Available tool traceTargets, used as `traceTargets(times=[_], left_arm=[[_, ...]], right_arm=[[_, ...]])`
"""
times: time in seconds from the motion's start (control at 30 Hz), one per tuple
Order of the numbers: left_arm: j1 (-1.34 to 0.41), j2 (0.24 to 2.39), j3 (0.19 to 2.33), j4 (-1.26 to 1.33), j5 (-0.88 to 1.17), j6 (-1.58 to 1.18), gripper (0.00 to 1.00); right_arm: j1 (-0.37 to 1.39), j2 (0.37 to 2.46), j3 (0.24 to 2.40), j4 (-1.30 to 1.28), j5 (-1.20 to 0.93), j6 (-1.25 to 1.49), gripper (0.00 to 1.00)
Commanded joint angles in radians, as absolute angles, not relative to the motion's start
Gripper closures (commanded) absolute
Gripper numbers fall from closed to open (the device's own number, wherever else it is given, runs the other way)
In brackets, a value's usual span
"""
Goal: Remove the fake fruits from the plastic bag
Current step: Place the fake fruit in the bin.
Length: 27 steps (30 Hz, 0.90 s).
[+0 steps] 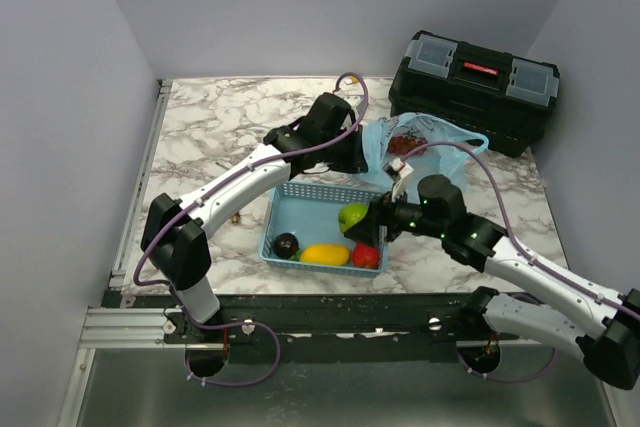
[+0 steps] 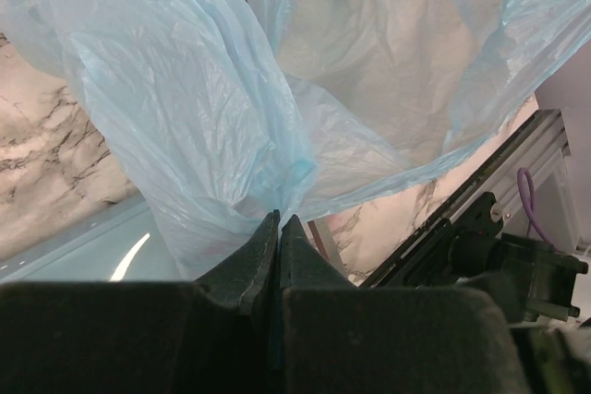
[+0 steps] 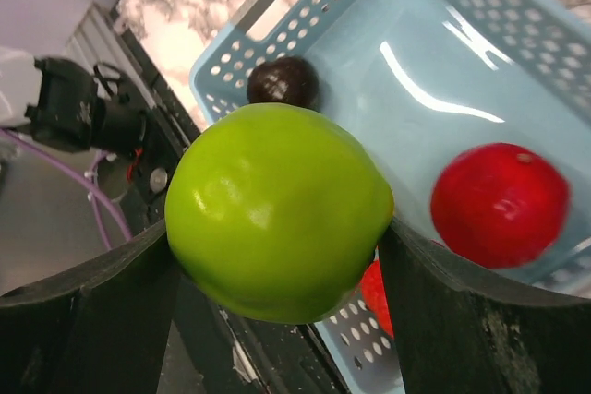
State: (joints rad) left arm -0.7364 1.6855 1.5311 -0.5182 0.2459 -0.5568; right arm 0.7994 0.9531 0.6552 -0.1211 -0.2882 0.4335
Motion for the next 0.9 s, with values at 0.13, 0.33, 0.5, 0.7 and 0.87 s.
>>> traceTargets(times=[0.13,0.33,0.5,0.7,0.87], left_arm=[[-0.705,1.678,1.534,-0.55,0.33,-0.511,1.0],[-0.698,1.678,1.529,-0.554,0.351,-0.497,1.0],[-0.696,1.69,1.54,-0.567,0.328,-0.492,1.0],[-0.687,1.701,1.532,-0.55,0.321,-0.515,1.0],[-0.681,1.701,1.52,-0.541,0.319,-0.518,1.0]], right_arm=[[0.973,1.248,0.722,0.099,-0.045,0.323,0.99],[1.054,1.431,0.773,0.13,0.222,0.236,0.99],[1.063,1.485,0.749,0.21,0.304,0.25,0.99],[1.064,1.545,0.715,0.262,0.347,0.296,0.92],[1.064,1.566,0.673,0.296,0.364,0.311,0.8]])
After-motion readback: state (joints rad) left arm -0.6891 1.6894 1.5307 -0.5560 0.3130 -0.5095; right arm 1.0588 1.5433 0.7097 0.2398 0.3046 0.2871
